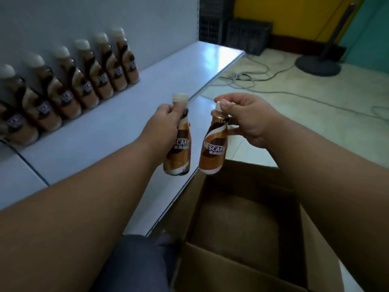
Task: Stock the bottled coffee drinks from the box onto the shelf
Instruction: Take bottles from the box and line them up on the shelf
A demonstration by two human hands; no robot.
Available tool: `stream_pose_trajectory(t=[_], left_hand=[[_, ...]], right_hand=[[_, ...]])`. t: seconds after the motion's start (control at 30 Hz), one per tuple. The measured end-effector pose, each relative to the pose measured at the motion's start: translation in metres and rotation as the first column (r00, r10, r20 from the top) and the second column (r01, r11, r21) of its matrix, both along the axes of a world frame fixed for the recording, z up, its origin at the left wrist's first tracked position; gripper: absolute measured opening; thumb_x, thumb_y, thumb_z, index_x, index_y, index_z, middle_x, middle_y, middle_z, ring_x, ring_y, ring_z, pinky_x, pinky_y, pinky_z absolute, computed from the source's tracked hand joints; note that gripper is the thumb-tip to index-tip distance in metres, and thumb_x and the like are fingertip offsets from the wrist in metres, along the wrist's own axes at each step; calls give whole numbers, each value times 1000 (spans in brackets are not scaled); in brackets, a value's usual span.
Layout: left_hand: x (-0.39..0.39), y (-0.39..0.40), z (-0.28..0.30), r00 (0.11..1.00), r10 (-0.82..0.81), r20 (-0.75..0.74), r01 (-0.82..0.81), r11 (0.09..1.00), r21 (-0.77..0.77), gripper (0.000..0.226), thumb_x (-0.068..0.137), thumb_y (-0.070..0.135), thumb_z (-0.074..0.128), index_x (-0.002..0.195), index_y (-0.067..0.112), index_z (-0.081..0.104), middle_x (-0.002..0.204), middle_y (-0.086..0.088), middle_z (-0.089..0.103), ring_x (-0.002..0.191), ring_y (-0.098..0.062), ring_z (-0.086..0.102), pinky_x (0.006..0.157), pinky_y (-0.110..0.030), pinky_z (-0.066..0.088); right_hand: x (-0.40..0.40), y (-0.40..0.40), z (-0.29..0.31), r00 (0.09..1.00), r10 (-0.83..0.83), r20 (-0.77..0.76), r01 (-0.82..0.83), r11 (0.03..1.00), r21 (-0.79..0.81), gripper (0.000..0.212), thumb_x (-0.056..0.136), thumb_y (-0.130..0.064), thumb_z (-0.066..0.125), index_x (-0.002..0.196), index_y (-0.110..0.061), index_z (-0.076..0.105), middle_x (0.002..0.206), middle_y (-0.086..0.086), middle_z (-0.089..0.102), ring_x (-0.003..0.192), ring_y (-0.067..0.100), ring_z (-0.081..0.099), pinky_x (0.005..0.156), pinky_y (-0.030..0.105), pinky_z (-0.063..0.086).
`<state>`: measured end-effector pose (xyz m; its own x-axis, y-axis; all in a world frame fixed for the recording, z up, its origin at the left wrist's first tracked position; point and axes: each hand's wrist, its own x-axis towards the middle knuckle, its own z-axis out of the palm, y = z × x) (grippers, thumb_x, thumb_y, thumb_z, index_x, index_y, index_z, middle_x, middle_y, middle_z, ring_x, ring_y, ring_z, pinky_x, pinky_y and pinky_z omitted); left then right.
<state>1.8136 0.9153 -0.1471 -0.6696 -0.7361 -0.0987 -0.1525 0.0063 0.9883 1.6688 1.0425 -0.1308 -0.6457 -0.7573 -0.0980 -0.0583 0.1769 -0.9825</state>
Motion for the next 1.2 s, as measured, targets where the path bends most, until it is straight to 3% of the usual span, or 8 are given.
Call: stream_pose_trajectory(t=[0.17, 0.43, 0.53, 0.67, 0.83, 1.0, 1.1, 1.2], left_hand=[[-13, -37, 7, 998, 60, 5, -60, 995, -83, 28, 98, 49, 44, 99, 26, 59, 93, -4, 74, 87, -20, 71, 82, -44, 57], [-50, -127, 20, 976, 218, 1, -202, 906, -373, 28, 92, 51, 49, 103, 28, 59, 99, 2, 70, 96, -18, 65, 91, -46, 52], [-67, -160, 24, 977, 209, 36, -164, 853, -496, 25, 96, 45, 50, 106, 23, 57, 94, 5, 66, 92, -14, 63, 83, -35, 50], [-90, -198, 19, 969, 235, 71, -144, 779, -610, 27, 95, 47, 49, 100, 23, 57, 86, 0, 63, 81, -20, 62, 75, -39, 52], [-104, -221, 22, 943, 296, 151, -124, 735, -667, 33, 97, 49, 43, 87, 20, 55, 77, -1, 59, 75, -22, 58, 63, -32, 43], [-103, -234, 60, 902, 292, 318, 70, 628, -775, 40, 89, 30, 61, 128, 25, 55, 119, 1, 62, 104, -18, 60, 87, -30, 48], [-104, -239, 85, 814, 279, 509, 263, 605, -752, 35, 85, 32, 63, 120, 27, 62, 112, 3, 64, 96, -15, 58, 78, -27, 45], [-113, -243, 100, 721, 325, 613, 398, 530, -749, 30, 82, 35, 65, 111, 25, 66, 102, 4, 63, 91, -16, 57, 74, -29, 47]], right_hand=[[2, -63, 5, 993, -32, -113, 26, 998, -56, 18, 96, -29, 55, 95, -16, 67, 97, 16, 71, 88, 34, 70, 81, 54, 58], [-48, -168, 20, 963, 12, -269, -44, 993, -113, 14, 97, -29, 48, 89, -31, 59, 98, 6, 70, 95, 25, 68, 87, 50, 56], [-67, -210, 26, 956, 16, -294, -56, 990, -130, 16, 96, -32, 47, 103, -26, 60, 101, 6, 69, 96, 23, 68, 87, 49, 56], [-83, -257, 25, 903, 59, -425, -108, 990, -92, 21, 95, -31, 48, 112, -21, 58, 99, 9, 67, 92, 28, 66, 84, 51, 56], [-103, -283, 24, 850, 118, -514, -173, 983, -61, 23, 98, -24, 47, 116, -17, 59, 96, 2, 66, 86, 18, 62, 85, 38, 54], [-126, -284, 44, 512, 249, -822, -191, 966, 173, 31, 89, -46, 58, 115, -28, 64, 104, 0, 59, 87, 20, 59, 77, 31, 49], [-128, -286, 62, 408, 351, -843, -192, 936, 296, 33, 86, -44, 64, 110, -22, 67, 97, 1, 65, 83, 19, 58, 62, 26, 43], [-127, -295, 70, 265, 434, -861, -203, 898, 391, 23, 92, -31, 56, 102, -12, 67, 96, 5, 67, 84, 20, 59, 66, 28, 44]])
